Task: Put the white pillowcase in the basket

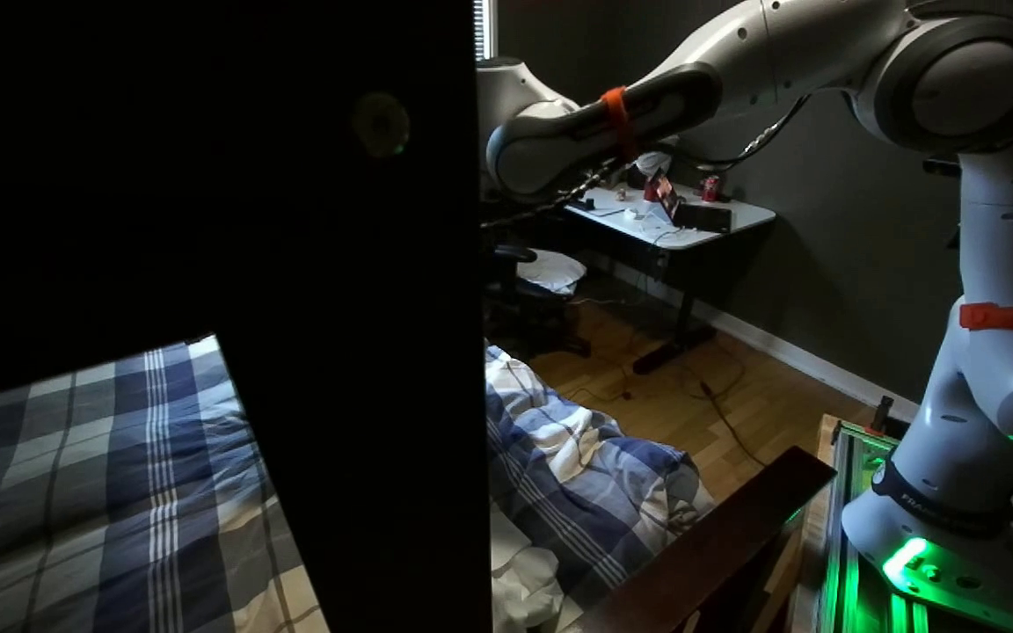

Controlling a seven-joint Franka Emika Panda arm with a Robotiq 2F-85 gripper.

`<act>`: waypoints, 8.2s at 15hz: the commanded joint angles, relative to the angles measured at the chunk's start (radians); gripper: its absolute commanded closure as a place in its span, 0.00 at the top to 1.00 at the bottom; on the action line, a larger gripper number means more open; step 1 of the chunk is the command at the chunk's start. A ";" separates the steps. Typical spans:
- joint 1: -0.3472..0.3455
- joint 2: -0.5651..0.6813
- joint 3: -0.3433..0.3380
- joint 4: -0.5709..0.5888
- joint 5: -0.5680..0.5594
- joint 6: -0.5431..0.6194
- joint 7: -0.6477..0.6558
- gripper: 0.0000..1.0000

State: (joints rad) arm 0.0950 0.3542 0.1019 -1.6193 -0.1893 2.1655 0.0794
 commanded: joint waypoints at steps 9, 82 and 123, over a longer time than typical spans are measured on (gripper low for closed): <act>0.129 0.078 -0.185 -0.245 -0.251 0.767 0.243 1.00; 0.164 -0.089 -0.095 0.166 -0.329 -0.034 0.322 0.00; 0.309 0.547 -0.452 1.053 -0.505 0.232 0.495 1.00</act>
State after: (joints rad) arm 0.3893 0.9629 -0.3966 -0.5091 -0.7351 2.5185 0.7202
